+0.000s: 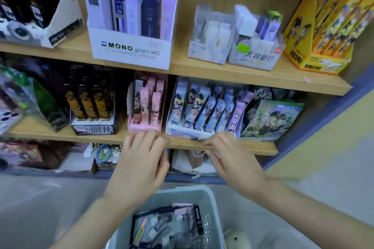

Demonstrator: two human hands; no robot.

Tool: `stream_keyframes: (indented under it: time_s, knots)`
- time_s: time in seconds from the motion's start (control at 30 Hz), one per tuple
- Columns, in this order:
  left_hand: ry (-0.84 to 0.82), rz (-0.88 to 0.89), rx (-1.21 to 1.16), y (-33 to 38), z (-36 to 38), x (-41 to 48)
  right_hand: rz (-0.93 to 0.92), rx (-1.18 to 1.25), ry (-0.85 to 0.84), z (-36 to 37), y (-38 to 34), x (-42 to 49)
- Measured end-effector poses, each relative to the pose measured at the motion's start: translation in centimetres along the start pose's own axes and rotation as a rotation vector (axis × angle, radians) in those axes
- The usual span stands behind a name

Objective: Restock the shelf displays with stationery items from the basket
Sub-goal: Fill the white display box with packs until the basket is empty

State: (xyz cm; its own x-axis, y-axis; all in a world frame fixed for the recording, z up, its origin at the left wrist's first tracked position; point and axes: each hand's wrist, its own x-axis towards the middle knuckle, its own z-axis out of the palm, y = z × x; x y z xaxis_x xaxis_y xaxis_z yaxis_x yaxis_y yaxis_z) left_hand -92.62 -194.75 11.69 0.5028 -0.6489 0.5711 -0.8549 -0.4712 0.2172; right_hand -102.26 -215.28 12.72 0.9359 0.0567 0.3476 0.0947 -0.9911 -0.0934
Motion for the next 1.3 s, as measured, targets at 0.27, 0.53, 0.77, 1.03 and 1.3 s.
stream_keyframes:
  time_s: [0.27, 0.53, 0.77, 1.03, 1.3]
  knots:
    - [-0.228, -0.696, -0.136, -5.2, 8.5, -14.1, 0.051, 0.242, -0.898, 16.7, -3.1, -6.0]
    - [-0.378, -1.101, -0.411, -5.9, 13.4, -21.7, 0.088, 0.340, -1.175, 28.0, -3.3, -11.6]
    - [-0.291, -1.176, -0.561, -6.0, 14.9, -20.3, 0.068, 0.403, -1.295, 29.9, -1.4, -12.2]
    - [-0.256, -1.131, -0.532, -6.2, 14.7, -20.1, 0.111, 0.345, -1.236, 30.0, -2.1, -13.6]
    - [-0.198, -1.173, -0.545, -5.7, 14.2, -19.5, 0.295, 0.487, -1.178, 28.9, -1.4, -12.8]
